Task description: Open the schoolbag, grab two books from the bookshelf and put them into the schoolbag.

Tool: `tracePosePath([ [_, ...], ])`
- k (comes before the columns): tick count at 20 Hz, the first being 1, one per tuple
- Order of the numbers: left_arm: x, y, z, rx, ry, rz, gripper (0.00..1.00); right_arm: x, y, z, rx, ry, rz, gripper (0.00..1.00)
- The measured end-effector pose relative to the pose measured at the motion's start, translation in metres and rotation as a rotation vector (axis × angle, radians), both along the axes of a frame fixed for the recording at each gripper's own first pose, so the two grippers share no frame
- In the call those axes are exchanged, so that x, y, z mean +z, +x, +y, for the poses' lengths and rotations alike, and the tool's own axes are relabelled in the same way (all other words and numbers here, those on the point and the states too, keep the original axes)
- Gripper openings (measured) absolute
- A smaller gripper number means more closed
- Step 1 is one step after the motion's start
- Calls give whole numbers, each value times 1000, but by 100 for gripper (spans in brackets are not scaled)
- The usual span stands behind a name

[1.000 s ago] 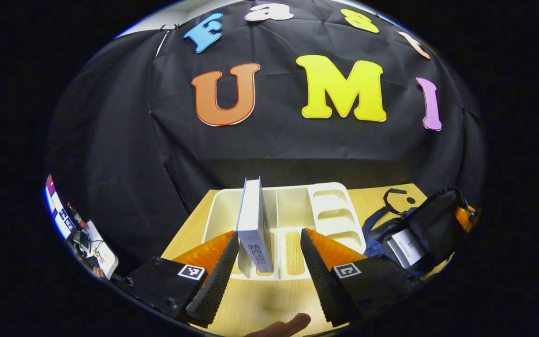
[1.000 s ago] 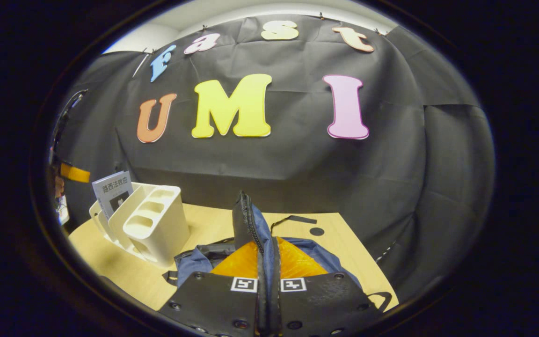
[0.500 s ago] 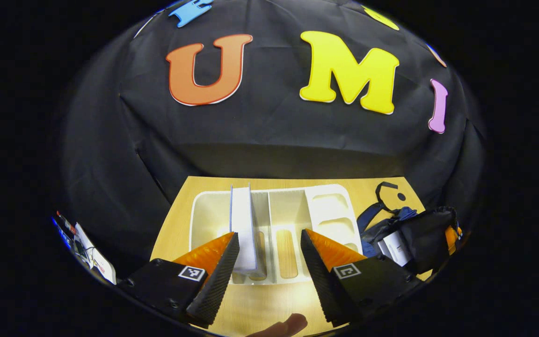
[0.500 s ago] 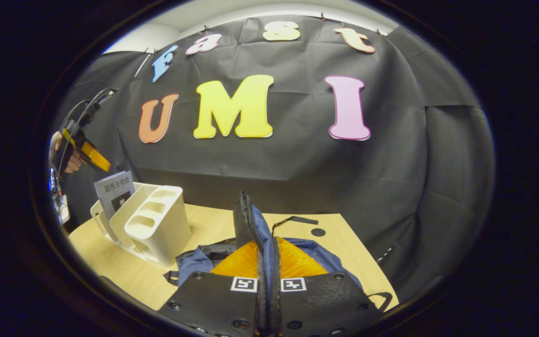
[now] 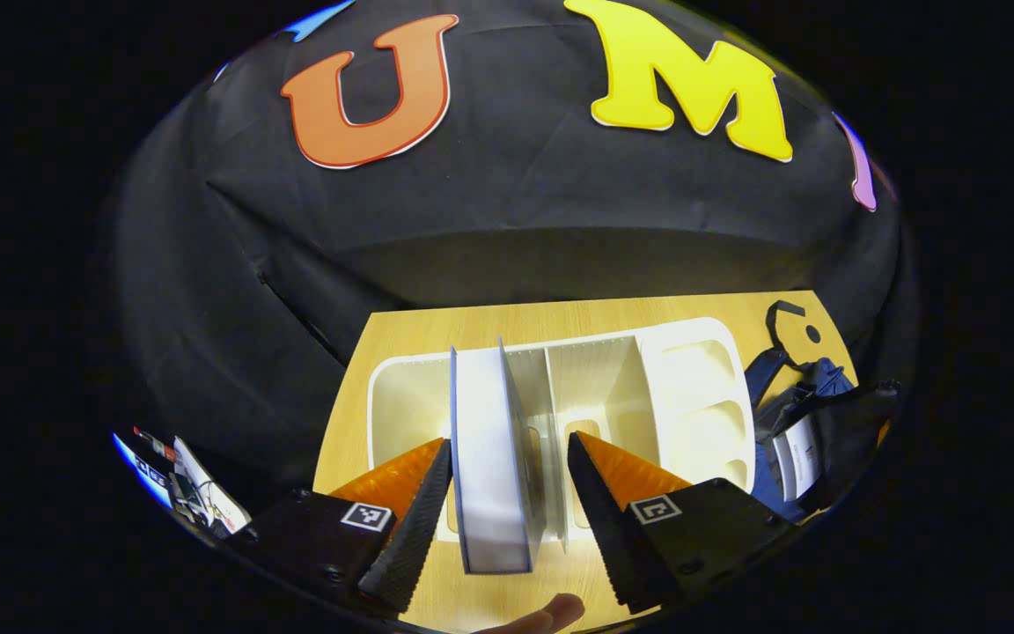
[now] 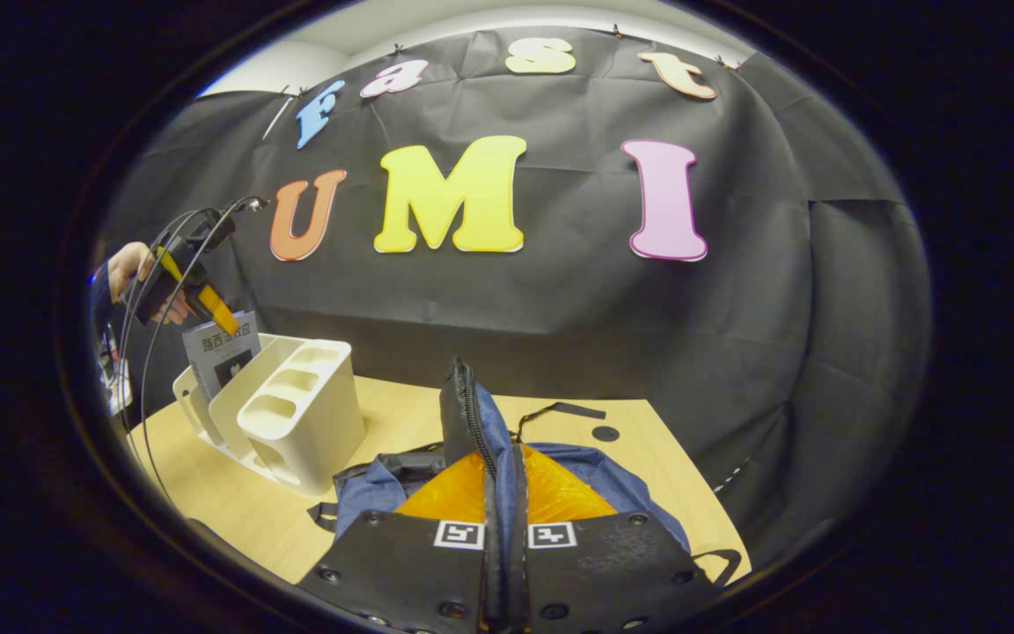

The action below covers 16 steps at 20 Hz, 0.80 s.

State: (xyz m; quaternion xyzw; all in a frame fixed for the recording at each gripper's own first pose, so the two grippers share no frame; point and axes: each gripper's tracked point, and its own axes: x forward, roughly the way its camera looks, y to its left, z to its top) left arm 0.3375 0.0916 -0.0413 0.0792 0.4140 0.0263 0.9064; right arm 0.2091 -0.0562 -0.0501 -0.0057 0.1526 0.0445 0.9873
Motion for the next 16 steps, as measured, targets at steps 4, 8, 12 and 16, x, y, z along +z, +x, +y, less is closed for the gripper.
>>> tracePosePath([
  [4,-20,0,9,23,51,120,75,-5,-3,-3,7,26,-4,4],
  [8,-25,2,7,10,47,164,52,-12,-2,-9,8,56,4,4],
  [12,-24,-17,-10,22,-4,179,43,-14,-2,-12,7,75,3,4],
  [16,-9,-33,-10,32,-25,135,41,-15,-2,-12,6,69,5,4],
])
